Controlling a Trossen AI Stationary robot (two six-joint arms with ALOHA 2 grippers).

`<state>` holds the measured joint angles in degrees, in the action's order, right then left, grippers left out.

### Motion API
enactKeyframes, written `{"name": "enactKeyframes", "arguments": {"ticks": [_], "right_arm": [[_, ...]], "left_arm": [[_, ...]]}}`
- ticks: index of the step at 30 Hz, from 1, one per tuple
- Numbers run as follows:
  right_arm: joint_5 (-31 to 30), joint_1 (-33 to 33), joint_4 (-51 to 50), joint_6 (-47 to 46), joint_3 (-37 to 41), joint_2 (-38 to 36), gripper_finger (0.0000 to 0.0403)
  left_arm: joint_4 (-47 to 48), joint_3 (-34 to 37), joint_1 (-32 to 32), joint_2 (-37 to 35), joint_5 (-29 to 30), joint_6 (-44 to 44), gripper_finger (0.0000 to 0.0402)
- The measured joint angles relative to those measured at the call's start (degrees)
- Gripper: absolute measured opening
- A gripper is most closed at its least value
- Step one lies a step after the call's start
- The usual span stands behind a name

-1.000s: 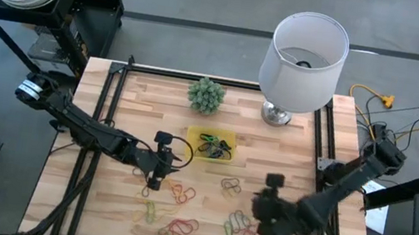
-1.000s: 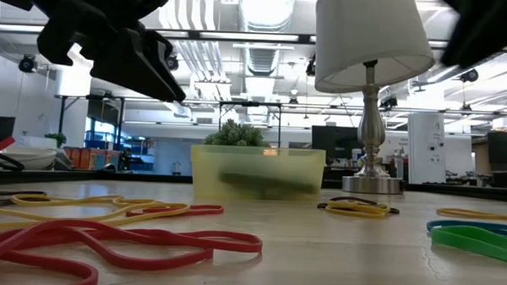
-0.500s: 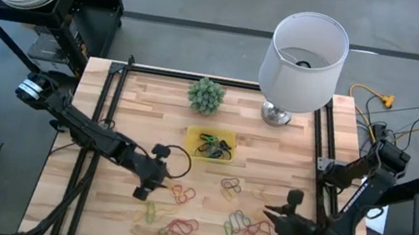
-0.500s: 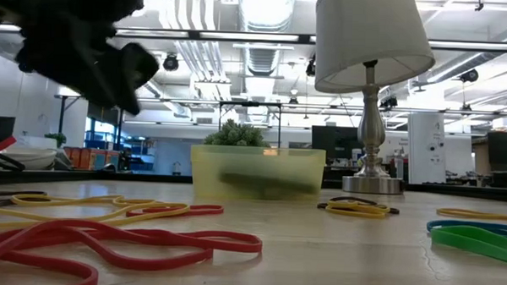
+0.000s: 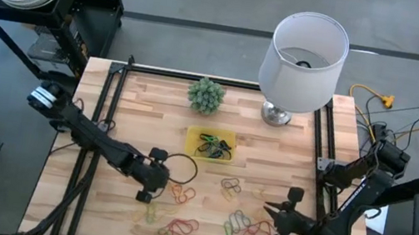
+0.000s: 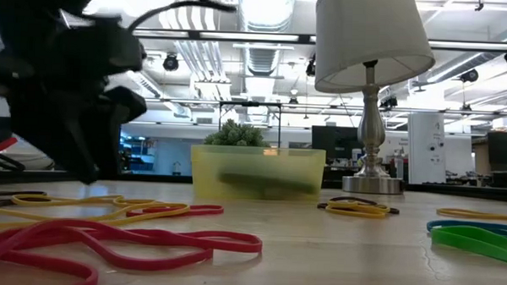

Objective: Pick and place rubber bands into bin
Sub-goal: Put the yellow rubber band into the yellow bin

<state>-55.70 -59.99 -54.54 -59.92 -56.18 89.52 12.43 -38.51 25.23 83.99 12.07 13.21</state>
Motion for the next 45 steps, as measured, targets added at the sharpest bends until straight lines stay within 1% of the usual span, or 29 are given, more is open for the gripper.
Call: {"name": "enactKeyframes", "arguments": {"ticks": [3,8,11,15,18,20,23,24,28,34,36,38,42,45], "right_arm": [[-0.01,0.00,0.35,0.53,-0.47,0.00,0.0063],[0.02,0.00,1.36,1.86,-0.62,0.00,0.0065],[0.02,0.00,1.41,1.84,-0.62,0.00,0.0063],[0.02,0.00,1.52,1.84,-0.62,0.00,0.0061],[0.02,0.00,1.62,1.84,-0.62,0.00,0.0062],[0.02,0.00,1.77,1.84,-0.62,0.00,0.0063],[0.02,0.00,1.87,1.84,-0.62,0.00,0.0062],[0.02,0.00,1.97,1.84,-0.62,0.00,0.0061],[0.02,0.00,2.18,1.84,-0.62,0.00,0.0059],[0.02,0.00,2.50,1.85,-0.59,0.00,0.0061],[0.04,0.00,2.48,2.01,-0.46,0.00,0.0060],[0.06,0.00,2.60,2.03,-0.35,0.00,0.0058],[0.06,0.00,2.62,1.99,-0.31,0.00,0.0057],[0.06,0.00,2.67,2.01,-0.31,0.00,0.0057]], "left_arm": [[0.16,-0.10,-0.12,1.94,1.83,-0.03,0.0134],[0.07,-0.10,-0.16,3.04,3.11,0.08,0.0134],[0.05,-0.14,-0.65,4.04,2.98,1.47,0.0134],[-0.24,-0.36,-1.61,5.50,1.01,2.74,0.0131],[-0.37,-0.34,-2.21,6.02,-1.22,2.97,0.0107],[-0.40,-0.34,-2.37,6.23,-2.04,2.54,0.0076],[-0.59,-0.30,-2.40,6.20,-2.88,-0.57,0.0019],[-0.80,-0.30,-2.40,6.12,-2.80,-1.57,0.0010],[-0.76,-1.09,-2.22,5.31,-0.54,-4.52,0.0003],[-0.95,-5.32,-1.68,3.79,4.44,-10.41,0.0000],[-0.49,-6.65,-1.20,3.60,7.30,-12.42,0.0000],[-0.73,-8.18,-0.91,3.58,12.30,-14.52,0.0000],[-2.01,-10.02,-0.47,3.41,24.60,-18.25,0.0000],[-5.90,-9.88,-0.47,3.50,32.13,-21.67,0.0000]]}}
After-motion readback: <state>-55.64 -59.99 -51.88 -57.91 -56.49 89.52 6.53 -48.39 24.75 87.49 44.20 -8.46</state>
